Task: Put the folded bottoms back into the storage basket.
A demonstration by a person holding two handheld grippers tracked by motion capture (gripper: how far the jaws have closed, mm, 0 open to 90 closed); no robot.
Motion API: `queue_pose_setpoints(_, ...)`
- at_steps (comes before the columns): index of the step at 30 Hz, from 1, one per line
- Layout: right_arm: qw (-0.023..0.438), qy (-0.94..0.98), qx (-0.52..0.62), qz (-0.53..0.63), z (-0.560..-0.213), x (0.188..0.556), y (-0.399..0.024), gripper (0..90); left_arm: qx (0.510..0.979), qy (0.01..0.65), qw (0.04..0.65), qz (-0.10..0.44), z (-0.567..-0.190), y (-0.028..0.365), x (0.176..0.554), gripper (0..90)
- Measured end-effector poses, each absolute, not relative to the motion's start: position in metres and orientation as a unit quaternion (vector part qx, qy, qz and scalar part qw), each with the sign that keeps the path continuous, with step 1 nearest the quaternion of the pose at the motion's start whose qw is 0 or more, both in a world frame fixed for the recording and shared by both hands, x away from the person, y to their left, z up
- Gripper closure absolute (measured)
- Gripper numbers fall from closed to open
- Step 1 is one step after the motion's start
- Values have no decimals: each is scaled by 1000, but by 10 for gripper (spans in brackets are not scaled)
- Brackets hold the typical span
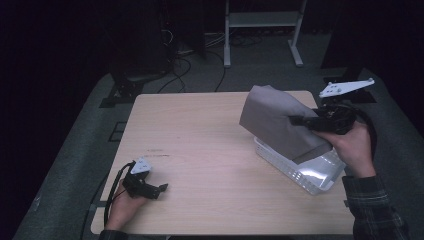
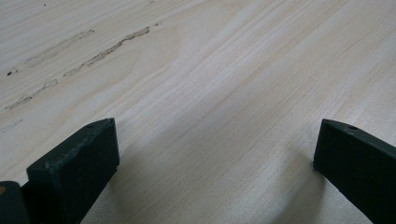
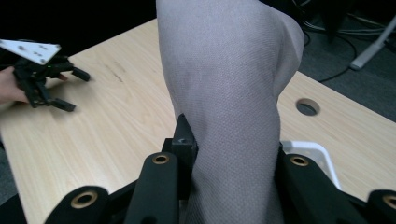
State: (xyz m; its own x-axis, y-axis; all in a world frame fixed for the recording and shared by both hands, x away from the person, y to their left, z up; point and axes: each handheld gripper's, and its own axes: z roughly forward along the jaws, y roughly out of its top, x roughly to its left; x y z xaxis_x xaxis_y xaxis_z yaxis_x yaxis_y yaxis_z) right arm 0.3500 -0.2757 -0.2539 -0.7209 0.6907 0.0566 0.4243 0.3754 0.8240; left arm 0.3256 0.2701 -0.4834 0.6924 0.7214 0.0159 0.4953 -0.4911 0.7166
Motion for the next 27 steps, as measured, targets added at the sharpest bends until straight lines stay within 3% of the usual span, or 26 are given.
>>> queue_pose_setpoints(27,199,806,429,357,-290,379,-344,689,848,359,355,159,-484,270,326,0)
